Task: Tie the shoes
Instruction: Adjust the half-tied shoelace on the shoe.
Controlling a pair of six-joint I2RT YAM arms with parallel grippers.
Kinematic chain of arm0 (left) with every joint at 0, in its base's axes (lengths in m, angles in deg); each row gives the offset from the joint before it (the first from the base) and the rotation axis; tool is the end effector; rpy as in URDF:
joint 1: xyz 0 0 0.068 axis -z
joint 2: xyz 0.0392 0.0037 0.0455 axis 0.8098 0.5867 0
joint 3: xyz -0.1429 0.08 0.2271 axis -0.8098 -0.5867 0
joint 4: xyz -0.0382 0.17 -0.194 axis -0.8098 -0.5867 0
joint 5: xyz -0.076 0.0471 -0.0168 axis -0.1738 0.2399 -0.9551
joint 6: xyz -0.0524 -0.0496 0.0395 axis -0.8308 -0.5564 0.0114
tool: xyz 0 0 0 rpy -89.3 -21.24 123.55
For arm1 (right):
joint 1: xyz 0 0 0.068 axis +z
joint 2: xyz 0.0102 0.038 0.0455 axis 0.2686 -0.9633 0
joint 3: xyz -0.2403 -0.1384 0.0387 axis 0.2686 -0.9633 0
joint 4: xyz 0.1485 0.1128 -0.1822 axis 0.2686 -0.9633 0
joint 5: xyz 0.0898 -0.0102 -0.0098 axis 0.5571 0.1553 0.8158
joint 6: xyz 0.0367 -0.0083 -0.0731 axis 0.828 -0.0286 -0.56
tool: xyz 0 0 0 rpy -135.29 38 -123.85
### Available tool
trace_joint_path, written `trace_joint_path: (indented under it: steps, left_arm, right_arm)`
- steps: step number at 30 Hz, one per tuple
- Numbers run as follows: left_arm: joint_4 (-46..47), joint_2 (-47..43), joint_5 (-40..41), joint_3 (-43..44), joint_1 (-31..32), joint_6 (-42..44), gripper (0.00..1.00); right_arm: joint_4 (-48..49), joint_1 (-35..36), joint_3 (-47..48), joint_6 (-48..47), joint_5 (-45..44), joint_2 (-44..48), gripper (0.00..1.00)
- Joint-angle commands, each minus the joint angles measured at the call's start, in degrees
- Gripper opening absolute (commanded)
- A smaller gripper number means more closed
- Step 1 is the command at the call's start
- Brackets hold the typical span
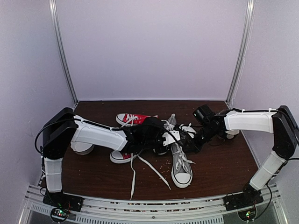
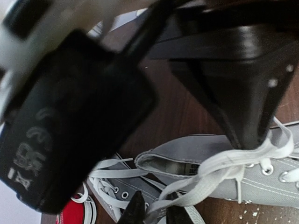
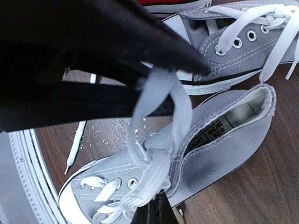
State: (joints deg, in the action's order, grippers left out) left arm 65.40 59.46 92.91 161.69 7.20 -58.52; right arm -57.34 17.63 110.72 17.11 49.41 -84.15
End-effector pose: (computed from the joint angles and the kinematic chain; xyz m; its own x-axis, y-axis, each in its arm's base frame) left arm 0.2410 -0.4266 0.1698 0.1749 0.6366 -0.7512 0.8514 0.2854 0.4401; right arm 0.2465 0.2103 0.1780 -0.5746 -0.6272 -0.5258 -0.8176 0.4118 0.4024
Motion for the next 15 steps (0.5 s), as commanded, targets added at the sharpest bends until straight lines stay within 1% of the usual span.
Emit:
trace_joint_path:
  steps: [1,5,7,10,13,15]
  left_arm:
    - [-3.57,1.94,4.3,3.77,-1.99,-2.44,0.25]
    - [-7.7,0.52,3.93,3.42,-3.16,-4.79,0.5]
    - [-10.93,-0.47,2.2,3.38,-4.0,-6.03,0.58]
    - [-14.72,-2.4,-1.47,2.17,-5.09,-5.99,0.66]
    - [-12.52,-5.52,-4.38,-2.33,-5.2,-3.89,0.73]
    - [-10.57,-7.53,-6.86,-5.21,-5.2,-2.26,0.76]
  right_arm:
    - [-0.17,-0.34,1.31,-0.68,1.0,-0.99,0.0]
    - [-0.16,-0.43,1.51,-0.64,1.09,-1.16,0.0]
    - [-0.16,-0.51,1.59,-0.68,1.16,-1.27,0.0]
    - [-0.32,-0.6,1.68,-0.73,1.1,-1.34,0.0]
    - [-0.42,-0.68,1.67,-0.83,1.02,-1.25,0.0]
    - [-0.41,-0.69,1.68,-0.88,1.01,-1.29,0.0]
